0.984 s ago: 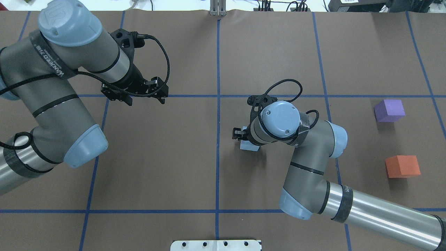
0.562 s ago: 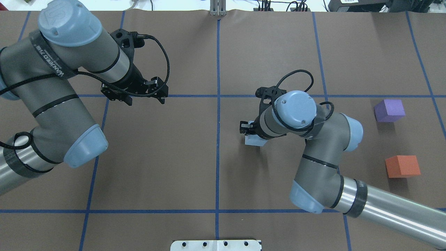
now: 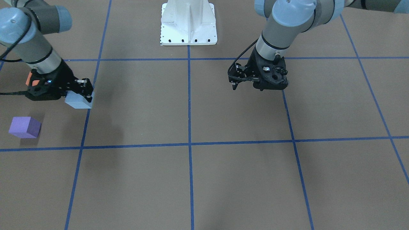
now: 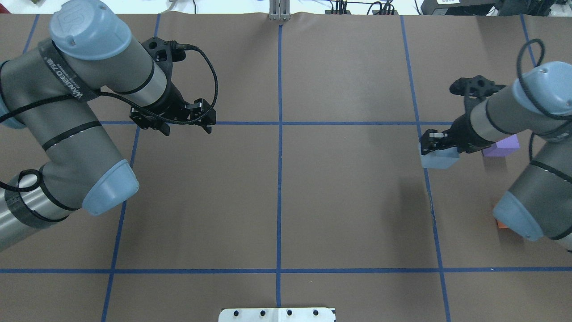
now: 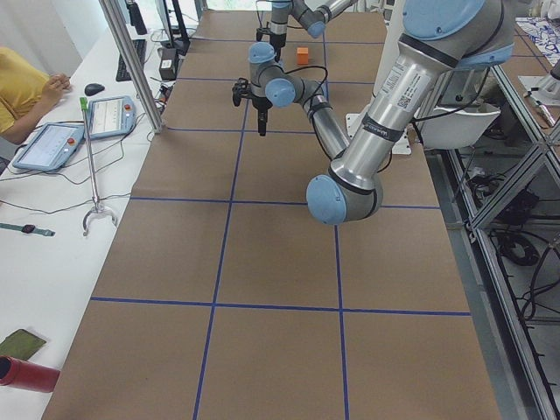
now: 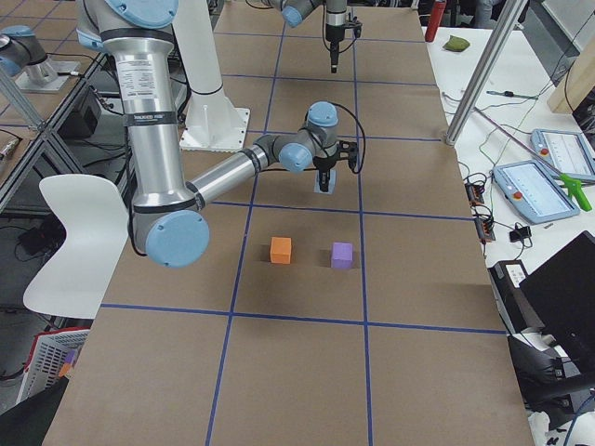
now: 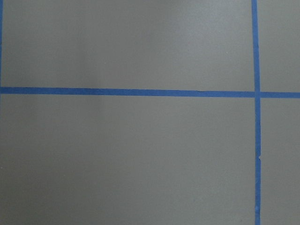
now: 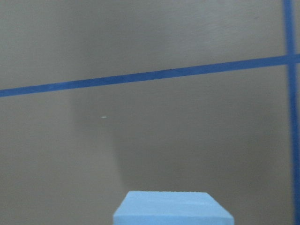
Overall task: Place blue block between orange and purple blocks
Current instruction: 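Carry the light blue cube with the right gripper toward the purple cube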
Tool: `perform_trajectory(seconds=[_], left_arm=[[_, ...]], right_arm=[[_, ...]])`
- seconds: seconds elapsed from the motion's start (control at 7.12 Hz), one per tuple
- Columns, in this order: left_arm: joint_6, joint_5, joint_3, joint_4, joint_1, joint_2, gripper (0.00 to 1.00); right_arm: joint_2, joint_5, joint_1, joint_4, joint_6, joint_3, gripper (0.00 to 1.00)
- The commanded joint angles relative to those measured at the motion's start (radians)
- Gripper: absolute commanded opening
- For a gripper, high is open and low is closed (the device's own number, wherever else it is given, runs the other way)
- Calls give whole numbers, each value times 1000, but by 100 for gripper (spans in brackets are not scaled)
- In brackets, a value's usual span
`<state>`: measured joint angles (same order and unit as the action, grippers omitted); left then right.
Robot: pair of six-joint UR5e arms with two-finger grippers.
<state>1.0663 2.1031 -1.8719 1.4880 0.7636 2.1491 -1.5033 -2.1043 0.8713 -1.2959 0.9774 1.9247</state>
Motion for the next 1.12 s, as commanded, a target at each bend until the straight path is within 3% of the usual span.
perform_trajectory(seconds=[0.0, 0.42, 0.98], left_arm=[[9, 0, 0, 0, -4, 0, 100], [12, 0, -3, 0, -6, 0, 100], [12, -2, -9, 0, -7, 0, 100]], right_arm=[[-202, -74, 136, 90, -213, -22, 0], [-241, -78, 135, 336, -201, -215, 0], [-221, -75, 130, 343, -203, -257, 0]])
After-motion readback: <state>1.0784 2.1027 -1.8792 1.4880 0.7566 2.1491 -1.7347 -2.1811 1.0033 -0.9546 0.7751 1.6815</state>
